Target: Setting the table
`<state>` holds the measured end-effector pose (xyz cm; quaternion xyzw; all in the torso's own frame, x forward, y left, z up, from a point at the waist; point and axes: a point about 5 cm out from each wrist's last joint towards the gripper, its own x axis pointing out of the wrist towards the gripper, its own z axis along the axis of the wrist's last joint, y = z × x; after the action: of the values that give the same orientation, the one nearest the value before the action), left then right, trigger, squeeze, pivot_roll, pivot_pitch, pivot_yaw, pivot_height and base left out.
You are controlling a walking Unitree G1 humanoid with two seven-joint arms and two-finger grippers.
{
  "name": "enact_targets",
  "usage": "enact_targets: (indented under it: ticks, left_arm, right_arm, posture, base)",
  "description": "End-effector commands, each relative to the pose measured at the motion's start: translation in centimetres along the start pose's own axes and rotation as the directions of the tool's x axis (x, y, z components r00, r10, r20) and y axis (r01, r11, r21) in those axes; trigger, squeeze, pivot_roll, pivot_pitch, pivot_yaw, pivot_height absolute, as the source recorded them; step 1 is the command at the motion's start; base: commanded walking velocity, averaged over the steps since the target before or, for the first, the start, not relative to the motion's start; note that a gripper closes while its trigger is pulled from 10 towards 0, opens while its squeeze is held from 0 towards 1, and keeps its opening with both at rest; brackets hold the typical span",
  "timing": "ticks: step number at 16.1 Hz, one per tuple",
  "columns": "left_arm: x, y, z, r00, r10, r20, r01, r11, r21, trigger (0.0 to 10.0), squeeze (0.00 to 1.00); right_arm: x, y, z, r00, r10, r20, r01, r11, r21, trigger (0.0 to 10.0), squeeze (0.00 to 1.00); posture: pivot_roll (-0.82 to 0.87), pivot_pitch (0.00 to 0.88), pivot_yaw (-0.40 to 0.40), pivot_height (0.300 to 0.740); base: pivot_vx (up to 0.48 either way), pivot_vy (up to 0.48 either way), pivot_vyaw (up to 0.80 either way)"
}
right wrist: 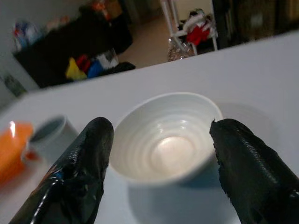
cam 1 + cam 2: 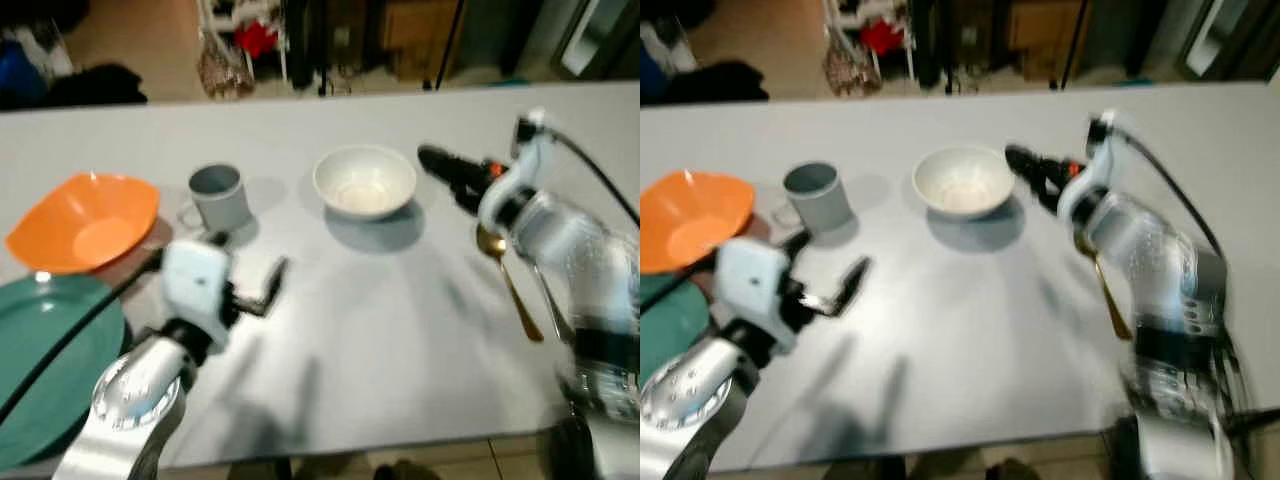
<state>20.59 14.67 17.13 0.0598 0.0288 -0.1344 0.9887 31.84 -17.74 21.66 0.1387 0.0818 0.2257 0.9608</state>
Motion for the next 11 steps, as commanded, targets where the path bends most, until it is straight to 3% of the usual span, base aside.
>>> enact_targets:
  ticks: [1,5,11]
  left_arm:
    - [-0.4,0.2,-0.2,0.997,0.08,0.0,-0.08,0.997,0.017,10.0,0.0]
    - [-0.8,0.2,-0.1,0.99,0.139,0.022,-0.139,0.99,0.034,10.0,0.0]
    - [-0.6,0.5,0.3,0.974,0.222,0.051,-0.225,0.973,0.052,10.0,0.0]
  right_arm:
    - [-1.5,1.8,-1.7,0.998,0.048,0.036,-0.043,0.99,-0.132,10.0,0.0]
    - [-3.5,4.3,-4.3,0.994,0.109,0.025,-0.106,0.989,-0.103,10.0,0.0]
    - [-3.9,6.1,-5.9,0.987,0.156,0.029,-0.152,0.983,-0.103,10.0,0.0]
  posture:
    - [-0.08,0.008,0.052,0.74]
    - [-0.08,0.0,0.059,0.74]
    - [-0.07,0.0,0.052,0.74]
  base:
    - [0.0,0.0,0.8]
    - [0.0,0.0,0.8]
    - [0.0,0.0,0.8]
